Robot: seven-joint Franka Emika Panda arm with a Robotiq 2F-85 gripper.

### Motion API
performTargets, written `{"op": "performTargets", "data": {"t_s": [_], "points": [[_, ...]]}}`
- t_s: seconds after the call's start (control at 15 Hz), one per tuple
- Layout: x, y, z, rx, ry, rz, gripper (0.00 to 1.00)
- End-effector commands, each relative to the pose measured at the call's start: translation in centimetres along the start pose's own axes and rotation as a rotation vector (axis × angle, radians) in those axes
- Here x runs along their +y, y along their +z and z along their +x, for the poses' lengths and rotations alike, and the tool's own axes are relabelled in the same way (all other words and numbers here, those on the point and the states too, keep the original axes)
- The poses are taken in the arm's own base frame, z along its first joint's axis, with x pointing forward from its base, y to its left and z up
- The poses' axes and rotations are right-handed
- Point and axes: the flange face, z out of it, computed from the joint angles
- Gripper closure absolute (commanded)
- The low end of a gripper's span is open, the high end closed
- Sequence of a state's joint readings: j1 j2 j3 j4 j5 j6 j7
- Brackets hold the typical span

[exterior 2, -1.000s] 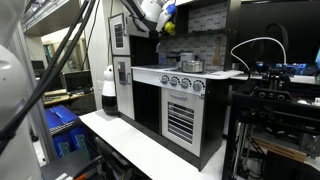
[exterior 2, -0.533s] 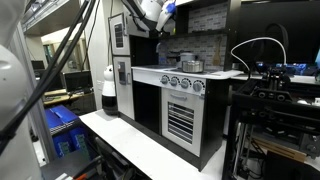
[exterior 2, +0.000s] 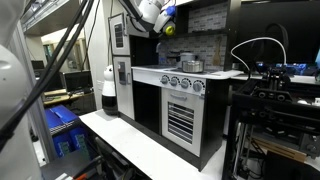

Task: Put the artificial fruit inside the microwave and close the door

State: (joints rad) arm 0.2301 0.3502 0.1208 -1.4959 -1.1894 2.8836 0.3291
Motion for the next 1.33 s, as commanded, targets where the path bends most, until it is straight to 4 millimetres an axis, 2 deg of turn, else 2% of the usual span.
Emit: {"op": "performTargets", "data": {"t_s": [0.0,0.47,0.73,1.07,1.27], "points": [[0.0,-1.8,-0.4,-0.039,0.016,0.029,0.0],[0.2,-4.6,1.0,-0.044,0.049,0.033,0.0],[0.1,-6.3,1.4,-0.102,0.089,0.05,0.0],[0.4,-9.2,1.9,-0.201,0.146,0.086,0.0],[1.3,-11.2,2.2,-0.241,0.184,0.092,0.0]]}}
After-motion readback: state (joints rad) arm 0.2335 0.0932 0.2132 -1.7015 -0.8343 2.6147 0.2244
